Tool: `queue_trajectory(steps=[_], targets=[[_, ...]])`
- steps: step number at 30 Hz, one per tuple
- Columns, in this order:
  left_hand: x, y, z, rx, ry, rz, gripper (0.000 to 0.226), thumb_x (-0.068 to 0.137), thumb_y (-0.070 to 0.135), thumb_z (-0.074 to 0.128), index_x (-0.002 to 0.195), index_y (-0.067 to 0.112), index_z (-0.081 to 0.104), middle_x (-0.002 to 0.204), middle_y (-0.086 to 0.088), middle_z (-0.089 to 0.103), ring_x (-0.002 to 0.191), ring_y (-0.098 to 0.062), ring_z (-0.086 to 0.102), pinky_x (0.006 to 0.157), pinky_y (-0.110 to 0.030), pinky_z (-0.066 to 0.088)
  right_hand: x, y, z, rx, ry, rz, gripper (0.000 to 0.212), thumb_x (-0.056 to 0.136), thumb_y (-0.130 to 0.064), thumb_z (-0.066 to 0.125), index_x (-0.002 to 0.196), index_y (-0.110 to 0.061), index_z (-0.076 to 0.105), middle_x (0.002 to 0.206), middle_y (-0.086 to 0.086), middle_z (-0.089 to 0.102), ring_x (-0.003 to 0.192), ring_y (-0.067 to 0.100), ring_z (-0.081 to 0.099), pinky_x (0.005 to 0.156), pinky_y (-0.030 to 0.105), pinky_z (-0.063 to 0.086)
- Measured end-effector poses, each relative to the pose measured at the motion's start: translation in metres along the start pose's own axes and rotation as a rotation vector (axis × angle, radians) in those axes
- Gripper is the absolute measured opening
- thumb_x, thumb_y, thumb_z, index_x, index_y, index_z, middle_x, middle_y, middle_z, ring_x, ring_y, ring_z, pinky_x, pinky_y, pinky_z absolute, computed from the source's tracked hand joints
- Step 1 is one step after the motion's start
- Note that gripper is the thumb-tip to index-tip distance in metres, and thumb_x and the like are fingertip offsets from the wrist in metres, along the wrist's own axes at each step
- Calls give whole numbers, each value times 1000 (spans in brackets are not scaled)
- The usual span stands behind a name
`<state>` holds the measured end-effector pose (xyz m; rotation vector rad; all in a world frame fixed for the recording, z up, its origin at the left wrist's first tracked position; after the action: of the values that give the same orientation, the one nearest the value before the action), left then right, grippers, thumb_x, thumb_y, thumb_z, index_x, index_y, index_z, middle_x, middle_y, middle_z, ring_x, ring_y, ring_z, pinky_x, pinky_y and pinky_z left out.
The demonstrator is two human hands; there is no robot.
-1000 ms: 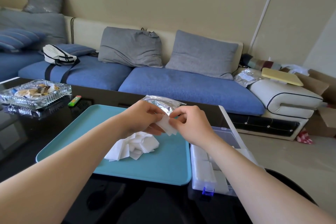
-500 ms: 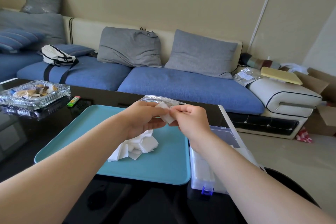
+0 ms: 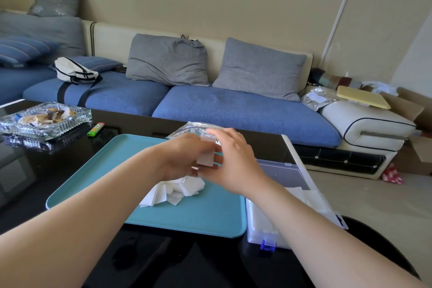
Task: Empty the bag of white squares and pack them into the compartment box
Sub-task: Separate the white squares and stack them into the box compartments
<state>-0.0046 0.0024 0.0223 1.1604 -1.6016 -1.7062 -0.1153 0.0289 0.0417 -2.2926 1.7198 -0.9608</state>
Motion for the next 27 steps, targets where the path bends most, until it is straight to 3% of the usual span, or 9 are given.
queue_trajectory(steps=[2, 4, 9, 12, 14, 16, 20, 23, 27], targets=[[-1, 0, 3, 31, -16, 1, 22, 106, 15, 47, 103, 13, 69, 90, -1, 75, 85, -17, 70, 86, -42, 54, 1, 0, -3, 39, 41, -17, 61, 62, -60, 70, 119, -39, 63, 119, -16, 62, 114, 14, 57, 94, 45, 53], [-1, 2, 6, 56, -36, 6, 24, 107, 15, 45, 102, 12, 68, 88, 0, 73, 88, -21, 69, 87, -43, 55, 2, 0, -7, 85, 71, -30, 46, 66, -51, 75, 107, -35, 64, 102, -20, 64, 99, 7, 58, 86, 42, 54], [1, -1, 3, 93, -16, -22, 28, 109, 34, 48, 106, 14, 68, 105, -8, 69, 95, -24, 68, 94, -48, 58, 1, -6, -12, 115, 72, -57, 33, 69, -40, 84, 94, -29, 65, 80, -15, 64, 79, 8, 59, 75, 39, 54], [-1, 3, -11, 174, 164, -16, 28, 107, 25, 46, 100, 15, 72, 100, -7, 65, 81, -23, 66, 82, -41, 60, 5, -3, -3, 84, 2, 35, 44, 71, -45, 87, 104, -24, 68, 92, -11, 70, 86, 10, 63, 79, 37, 55], [0, 4, -27, 199, 311, 3, 30, 106, 20, 44, 102, 13, 73, 97, -7, 62, 76, -22, 65, 76, -38, 60, 7, 8, 9, -14, -82, 148, 55, 78, -44, 84, 123, -18, 65, 109, -5, 70, 103, 19, 62, 87, 37, 54], [1, 3, -42, 223, 402, 14, 32, 106, 18, 41, 106, 11, 73, 93, -7, 58, 71, -20, 62, 67, -33, 56, 5, 18, 22, -105, -154, 211, 49, 86, -36, 74, 130, -16, 64, 118, 0, 67, 117, 24, 56, 94, 40, 53], [4, -8, -62, 191, 439, -29, 24, 107, 19, 48, 113, 9, 69, 93, -9, 63, 71, -22, 62, 58, -30, 52, -6, 19, 51, -162, -320, 220, 32, 90, -36, 65, 116, -18, 67, 115, 2, 65, 119, 26, 54, 95, 43, 53], [6, -13, -67, 204, 430, -36, 22, 107, 18, 49, 115, 8, 67, 99, -11, 71, 74, -23, 65, 58, -30, 52, -9, 6, 68, -193, -401, 205, 35, 90, -48, 63, 103, -16, 63, 103, 2, 63, 105, 27, 57, 85, 45, 56], [6, -11, -66, 207, 410, -21, 23, 108, 17, 47, 113, 12, 69, 101, -11, 75, 75, -22, 69, 58, -29, 57, -6, -3, 77, -243, -398, 180, 37, 88, -54, 69, 92, -20, 54, 101, 2, 61, 98, 27, 60, 73, 38, 48]])
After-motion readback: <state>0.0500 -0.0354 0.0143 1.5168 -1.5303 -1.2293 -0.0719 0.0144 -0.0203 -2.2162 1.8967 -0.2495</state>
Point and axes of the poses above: each hand's wrist, its own x-axis towards the middle knuckle, its own z-axis out of the palm, y = z × x, the point moved 7 cm from there along x, towards the middle knuckle
